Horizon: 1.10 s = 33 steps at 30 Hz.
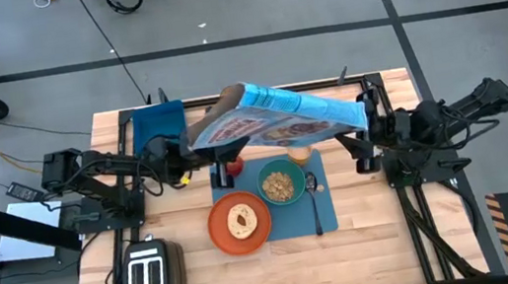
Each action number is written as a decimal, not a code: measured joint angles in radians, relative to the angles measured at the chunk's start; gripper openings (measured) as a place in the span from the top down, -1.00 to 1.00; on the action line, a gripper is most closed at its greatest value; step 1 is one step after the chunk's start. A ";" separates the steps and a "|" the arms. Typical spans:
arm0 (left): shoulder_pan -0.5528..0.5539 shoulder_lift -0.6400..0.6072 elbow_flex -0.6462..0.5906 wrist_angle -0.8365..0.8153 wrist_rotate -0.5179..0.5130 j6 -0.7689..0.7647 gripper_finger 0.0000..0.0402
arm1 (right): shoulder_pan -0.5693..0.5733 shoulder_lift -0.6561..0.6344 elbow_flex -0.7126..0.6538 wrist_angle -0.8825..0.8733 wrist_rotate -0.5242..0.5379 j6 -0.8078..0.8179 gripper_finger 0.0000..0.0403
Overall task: Arrange a breakfast setting
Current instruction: Pour the cereal into the green bowl
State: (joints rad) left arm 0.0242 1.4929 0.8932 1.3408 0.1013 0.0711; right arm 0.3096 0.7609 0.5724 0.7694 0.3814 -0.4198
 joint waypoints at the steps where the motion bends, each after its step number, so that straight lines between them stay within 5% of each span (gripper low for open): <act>1: 0.000 0.000 0.000 0.007 0.000 -0.004 0.94 | -0.004 0.006 0.000 0.003 -0.013 0.000 -0.33; 19: 0.000 0.000 0.000 -0.024 0.002 -0.008 0.93 | -0.027 0.042 0.000 0.187 -0.135 0.009 0.05; 33: 0.000 0.032 0.000 -0.015 0.000 -0.007 0.93 | -0.068 0.040 0.000 0.260 -0.254 0.001 -0.14</act>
State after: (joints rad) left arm 0.0242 1.5252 0.8936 1.3254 0.1015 0.0642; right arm 0.2416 0.8005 0.5720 1.0293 0.1274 -0.4191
